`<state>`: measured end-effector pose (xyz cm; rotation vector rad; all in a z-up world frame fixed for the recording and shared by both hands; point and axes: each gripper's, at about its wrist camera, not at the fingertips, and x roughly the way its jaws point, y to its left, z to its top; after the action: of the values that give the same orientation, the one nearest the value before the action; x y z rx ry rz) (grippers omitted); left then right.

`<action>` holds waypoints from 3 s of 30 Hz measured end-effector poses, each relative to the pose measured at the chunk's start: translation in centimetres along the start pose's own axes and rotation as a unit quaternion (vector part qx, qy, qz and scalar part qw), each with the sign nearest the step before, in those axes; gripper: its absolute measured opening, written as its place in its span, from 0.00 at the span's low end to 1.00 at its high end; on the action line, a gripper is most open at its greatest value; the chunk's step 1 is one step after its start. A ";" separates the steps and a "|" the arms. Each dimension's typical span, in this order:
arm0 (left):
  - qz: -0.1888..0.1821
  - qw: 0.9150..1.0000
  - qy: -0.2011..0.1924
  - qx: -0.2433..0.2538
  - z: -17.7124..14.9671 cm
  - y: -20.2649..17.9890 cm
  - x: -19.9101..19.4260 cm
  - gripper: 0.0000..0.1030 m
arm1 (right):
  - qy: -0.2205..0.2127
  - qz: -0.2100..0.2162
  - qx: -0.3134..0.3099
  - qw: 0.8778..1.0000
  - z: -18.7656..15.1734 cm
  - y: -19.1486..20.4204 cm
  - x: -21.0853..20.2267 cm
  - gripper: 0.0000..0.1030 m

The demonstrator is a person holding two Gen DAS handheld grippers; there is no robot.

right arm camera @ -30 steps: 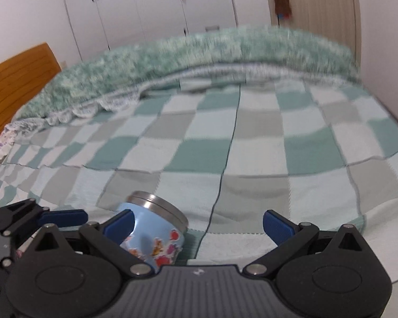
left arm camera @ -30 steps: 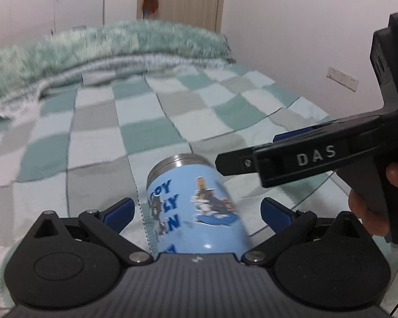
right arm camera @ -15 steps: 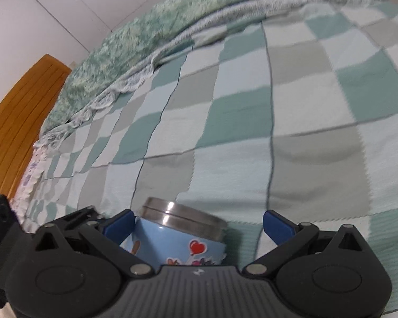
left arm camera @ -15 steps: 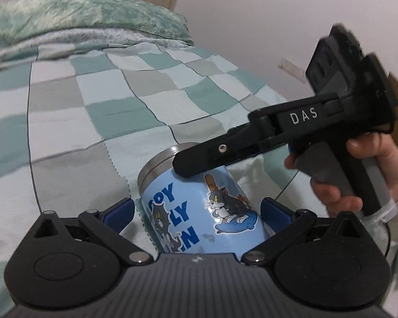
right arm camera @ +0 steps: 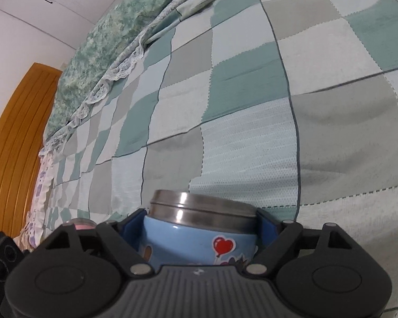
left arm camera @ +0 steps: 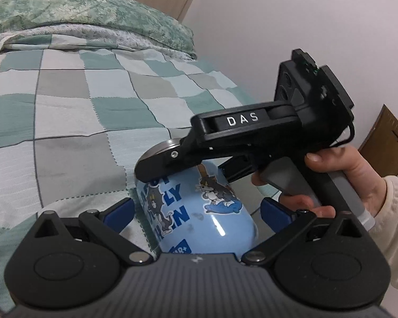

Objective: Flip cup upright
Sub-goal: 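Lift and rotate the blue cup with the right gripper, rim up, then lower the upright blue cup onto the bed and open the right gripper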

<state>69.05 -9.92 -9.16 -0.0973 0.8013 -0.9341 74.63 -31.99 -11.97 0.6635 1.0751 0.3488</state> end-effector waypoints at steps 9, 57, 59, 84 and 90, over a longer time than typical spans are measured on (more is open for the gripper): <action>0.003 0.999 -0.039 -0.016 -0.2 -0.6 -1.2 0.97 | -0.106 -0.026 -0.102 0.989 -2.4 3.4 -3.6 0.81; 0.141 0.970 -0.179 -0.088 -23.6 -14.6 -23.6 0.77 | -0.215 0.001 -0.419 0.882 -35.0 19.4 -10.9 0.80; 0.145 0.970 -0.177 -0.083 -24.0 -14.7 -23.3 0.77 | -0.217 -0.004 -0.421 0.881 -35.2 18.9 -10.7 0.80; 0.175 0.968 -0.159 -0.080 -26.8 -14.9 -22.5 0.80 | -0.213 -0.029 -0.472 0.855 -37.8 17.6 -10.3 0.80; 0.177 0.969 -0.159 -0.073 -27.0 -15.1 -22.7 0.80 | -0.211 -0.028 -0.468 0.858 -37.6 17.5 -10.4 0.81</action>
<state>33.63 4.69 -9.34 -0.2189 0.5623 -0.5036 37.29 -12.36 -5.01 -0.1764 0.3964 0.5837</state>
